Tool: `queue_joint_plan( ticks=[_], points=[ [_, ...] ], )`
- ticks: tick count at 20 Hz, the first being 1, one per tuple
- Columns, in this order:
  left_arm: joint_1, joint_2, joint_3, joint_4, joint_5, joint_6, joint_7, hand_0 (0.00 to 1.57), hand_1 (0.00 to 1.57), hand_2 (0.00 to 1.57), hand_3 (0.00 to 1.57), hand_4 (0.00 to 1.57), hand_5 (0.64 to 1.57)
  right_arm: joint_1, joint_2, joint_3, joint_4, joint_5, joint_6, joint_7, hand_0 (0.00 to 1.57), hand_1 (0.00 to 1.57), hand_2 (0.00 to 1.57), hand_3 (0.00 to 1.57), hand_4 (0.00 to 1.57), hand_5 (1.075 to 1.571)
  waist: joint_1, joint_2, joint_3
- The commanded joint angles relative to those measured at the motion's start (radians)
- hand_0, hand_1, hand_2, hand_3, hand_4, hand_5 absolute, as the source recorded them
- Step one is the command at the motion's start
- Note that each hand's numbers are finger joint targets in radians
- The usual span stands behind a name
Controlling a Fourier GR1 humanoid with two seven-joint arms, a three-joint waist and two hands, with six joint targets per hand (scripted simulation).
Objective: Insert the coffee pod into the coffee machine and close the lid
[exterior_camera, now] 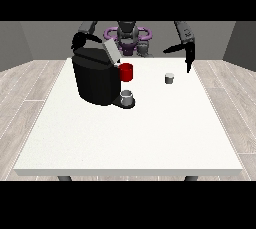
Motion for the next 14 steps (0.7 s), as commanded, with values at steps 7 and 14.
queue_joint_plan(
  ticks=[7,14],
  points=[
    [-0.093,-0.049,-0.076,0.202,-0.155,0.073,0.021,0.00,0.00,0.00,0.00,0.00,1.571,-0.041,0.001,-0.006,0.036,0.006,-0.034,0.082,0.00,0.00,0.00,0.00,0.36,1.571,0.004,-0.021,0.0004],
    [-0.160,-0.015,-0.089,0.309,-0.233,0.053,-0.038,0.00,0.00,0.46,0.00,0.00,1.571,-0.090,-0.021,-0.028,0.123,0.020,-0.044,0.107,0.00,0.00,0.00,0.00,0.41,1.571,0.024,-0.004,0.0002]
  ],
)
